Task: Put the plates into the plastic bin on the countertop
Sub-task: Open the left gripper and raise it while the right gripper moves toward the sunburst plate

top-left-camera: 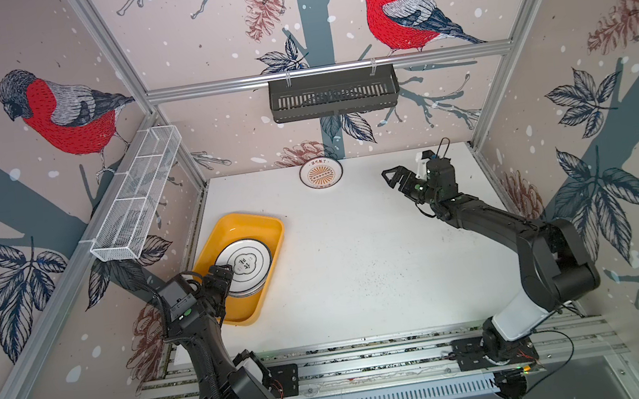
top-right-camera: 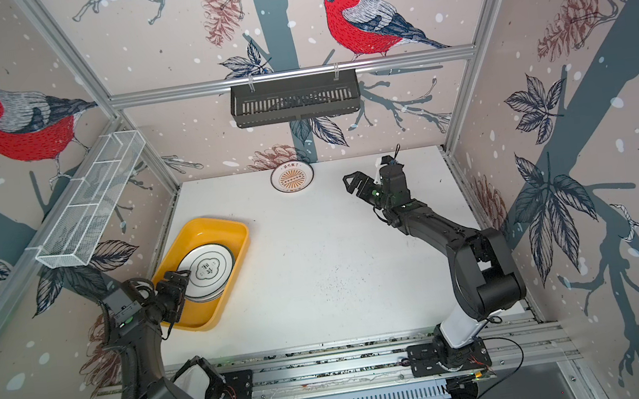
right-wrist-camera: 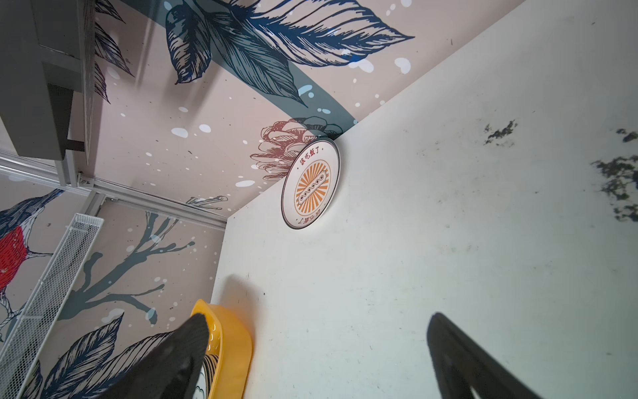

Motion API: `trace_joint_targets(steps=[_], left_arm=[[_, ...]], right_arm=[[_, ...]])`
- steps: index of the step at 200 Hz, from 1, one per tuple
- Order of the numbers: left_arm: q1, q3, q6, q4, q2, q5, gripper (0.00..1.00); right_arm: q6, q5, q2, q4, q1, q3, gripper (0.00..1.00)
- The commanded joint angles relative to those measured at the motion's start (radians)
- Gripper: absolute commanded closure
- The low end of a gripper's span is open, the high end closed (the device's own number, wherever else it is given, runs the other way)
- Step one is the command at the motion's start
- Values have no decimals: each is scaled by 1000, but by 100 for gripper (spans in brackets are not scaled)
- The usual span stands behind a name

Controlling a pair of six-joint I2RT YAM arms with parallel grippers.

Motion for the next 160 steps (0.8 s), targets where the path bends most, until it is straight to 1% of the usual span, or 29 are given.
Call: trace_joint_targets(steps=[1,14,55,69,88,97,110,139,151,160], left_arm=[[2,23,43,-15,-10,34,4],[2,33,56,-24,-24,36,4],[2,66,87,-69,-101,-26,4],[-1,98,108,-107,-131,-72,4],[-19,146,138,-155,-174,-173,4],[-35,160,150,-159,-189,-188,4],[-66,164,158,-133,-210,-161,4],[-158,173,182,-29,-228,-51,4],[-186,190,189,13,-228,4,4],[-209,205,187,42,-231,20,4]], right_arm=[[11,-8,27,27,15,22,1],[13,-10,47,28,26,41,1],[18,-21,105,32,46,95,1],[26,-29,130,33,51,116,1],[40,-36,166,42,62,145,1],[49,-42,185,45,67,160,1],[65,-55,220,60,71,182,1],[130,-102,305,131,76,225,1],[142,-106,335,137,79,249,1],[148,-104,356,137,84,269,0]])
